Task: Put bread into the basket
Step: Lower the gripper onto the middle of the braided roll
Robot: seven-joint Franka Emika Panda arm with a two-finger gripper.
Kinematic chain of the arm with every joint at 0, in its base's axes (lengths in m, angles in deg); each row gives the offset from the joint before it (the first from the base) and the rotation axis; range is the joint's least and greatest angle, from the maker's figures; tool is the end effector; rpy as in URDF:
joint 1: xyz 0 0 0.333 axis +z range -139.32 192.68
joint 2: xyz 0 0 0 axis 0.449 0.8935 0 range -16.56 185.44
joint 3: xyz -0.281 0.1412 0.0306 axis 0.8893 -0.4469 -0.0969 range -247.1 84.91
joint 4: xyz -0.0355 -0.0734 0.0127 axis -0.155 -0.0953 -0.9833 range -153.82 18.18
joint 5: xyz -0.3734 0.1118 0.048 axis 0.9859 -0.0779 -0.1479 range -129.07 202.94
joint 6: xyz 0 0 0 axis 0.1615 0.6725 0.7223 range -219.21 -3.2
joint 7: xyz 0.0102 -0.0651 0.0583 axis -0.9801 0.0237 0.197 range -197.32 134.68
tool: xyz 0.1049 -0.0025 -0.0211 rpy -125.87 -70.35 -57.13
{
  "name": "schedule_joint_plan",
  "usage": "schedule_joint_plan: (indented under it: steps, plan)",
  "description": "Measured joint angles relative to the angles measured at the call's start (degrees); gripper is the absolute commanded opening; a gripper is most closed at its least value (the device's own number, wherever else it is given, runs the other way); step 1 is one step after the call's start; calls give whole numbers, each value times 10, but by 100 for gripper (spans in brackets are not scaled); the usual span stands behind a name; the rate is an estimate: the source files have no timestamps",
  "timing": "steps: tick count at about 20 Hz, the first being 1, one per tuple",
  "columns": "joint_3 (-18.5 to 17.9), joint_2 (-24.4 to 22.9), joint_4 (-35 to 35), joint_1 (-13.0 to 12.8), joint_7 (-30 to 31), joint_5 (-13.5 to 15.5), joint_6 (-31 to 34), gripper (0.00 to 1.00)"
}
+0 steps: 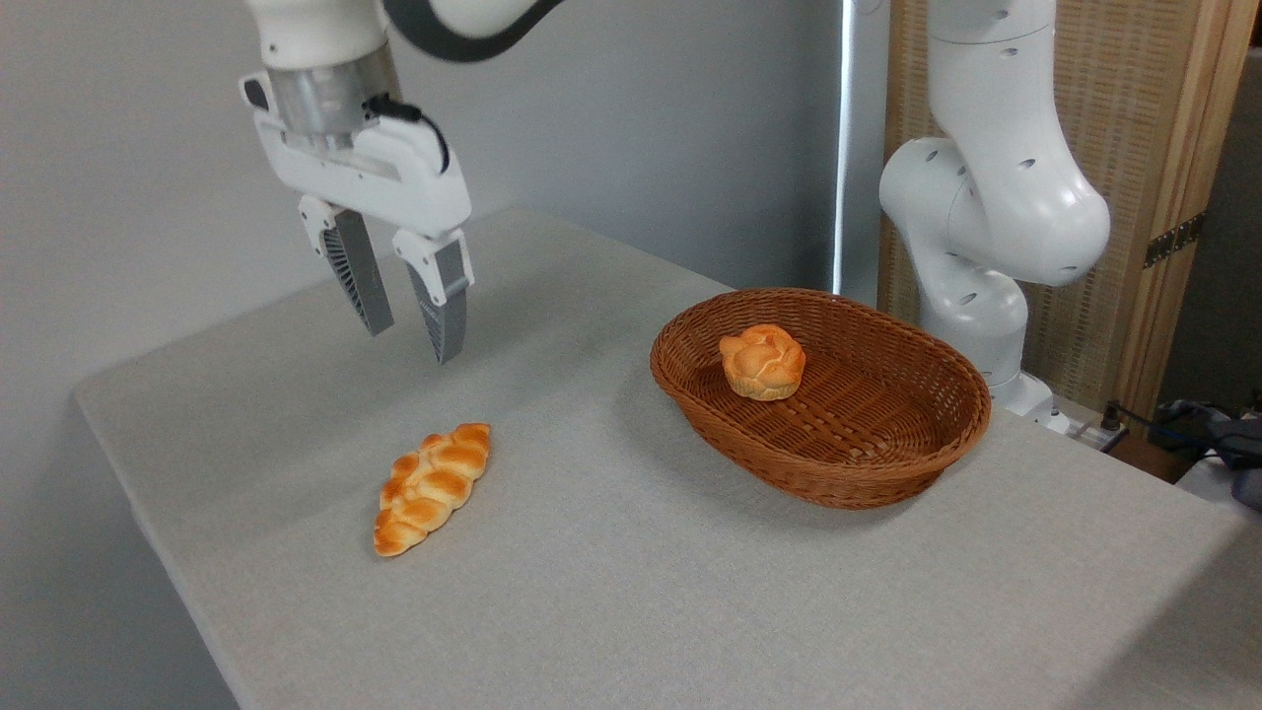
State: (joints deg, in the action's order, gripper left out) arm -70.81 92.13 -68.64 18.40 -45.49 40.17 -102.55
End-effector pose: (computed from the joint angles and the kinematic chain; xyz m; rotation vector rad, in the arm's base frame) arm 0.5721 -0.1912 0.5540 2.9421 -0.8486 -0.0062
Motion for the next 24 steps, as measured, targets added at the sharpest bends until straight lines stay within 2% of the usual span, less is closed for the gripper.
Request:
schedule_joint_plan:
  steps: [5, 7, 10, 18, 24]
  plan:
    - [6, 10, -43, -24, 51, -4, -78, 100]
    - [6, 11, -66, -38, 70, -25, -106, 100]
    - [6, 17, -83, -49, 93, -48, -114, 100]
    - [6, 74, -87, -51, 116, -129, -151, 100]
    - [6, 90, -87, -58, 118, -167, -154, 100]
